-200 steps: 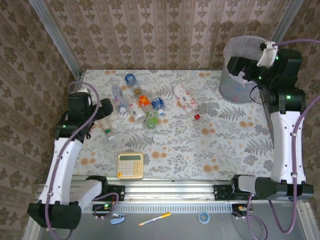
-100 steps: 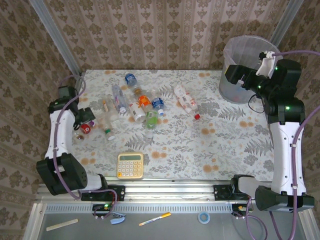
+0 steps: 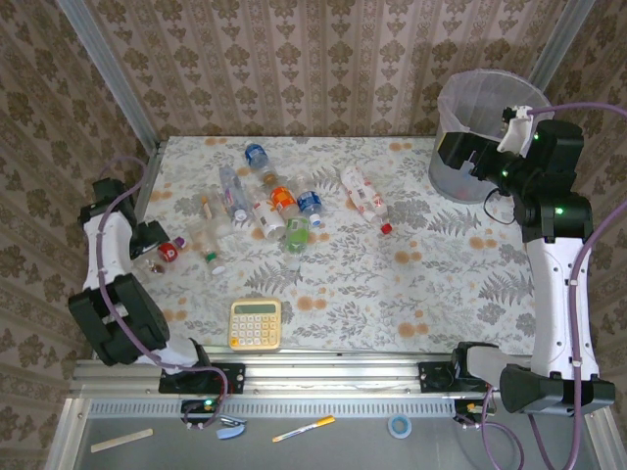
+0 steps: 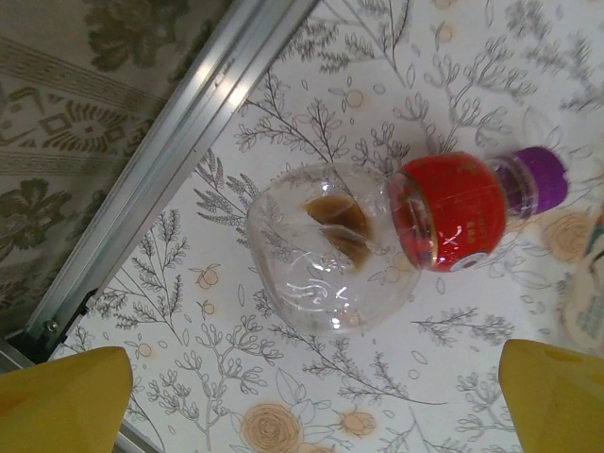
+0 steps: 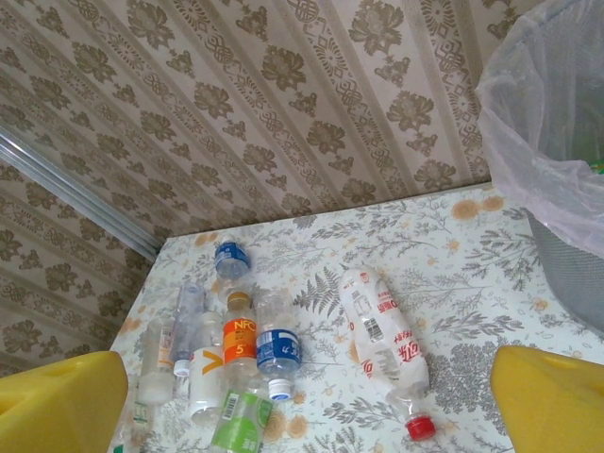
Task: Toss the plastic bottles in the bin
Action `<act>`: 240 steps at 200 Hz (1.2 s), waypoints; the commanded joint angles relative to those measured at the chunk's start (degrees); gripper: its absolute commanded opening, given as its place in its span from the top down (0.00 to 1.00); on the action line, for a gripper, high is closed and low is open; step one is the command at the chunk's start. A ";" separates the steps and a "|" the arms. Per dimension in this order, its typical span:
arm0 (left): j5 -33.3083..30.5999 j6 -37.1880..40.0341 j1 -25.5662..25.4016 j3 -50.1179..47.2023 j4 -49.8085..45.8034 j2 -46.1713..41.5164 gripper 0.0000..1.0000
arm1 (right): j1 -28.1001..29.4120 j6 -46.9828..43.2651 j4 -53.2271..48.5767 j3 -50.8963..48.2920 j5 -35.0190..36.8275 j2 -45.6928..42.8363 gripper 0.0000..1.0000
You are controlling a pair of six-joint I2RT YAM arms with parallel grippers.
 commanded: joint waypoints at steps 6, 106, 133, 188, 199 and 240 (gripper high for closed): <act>-2.01 5.80 0.28 2.74 -0.80 4.96 0.00 | 0.17 0.26 0.70 -0.62 -0.45 -1.41 0.00; 0.26 10.05 -0.42 9.81 -2.48 17.97 0.00 | 0.16 0.90 1.07 -0.46 -0.76 -0.61 0.00; 0.57 9.74 -1.08 10.03 -2.53 20.22 0.00 | 0.17 0.82 1.10 -0.62 -0.72 -0.55 0.00; 3.62 8.20 -2.18 6.43 -0.73 19.06 0.01 | 0.17 0.67 1.05 -0.44 -0.68 -0.37 0.00; 4.66 8.11 -2.18 5.37 -0.61 19.08 0.02 | 0.17 0.50 1.07 -0.54 -0.64 -0.45 0.00; 6.96 7.65 -2.38 1.52 -0.09 16.66 0.05 | 0.17 0.44 1.36 -0.74 -0.41 -0.56 0.00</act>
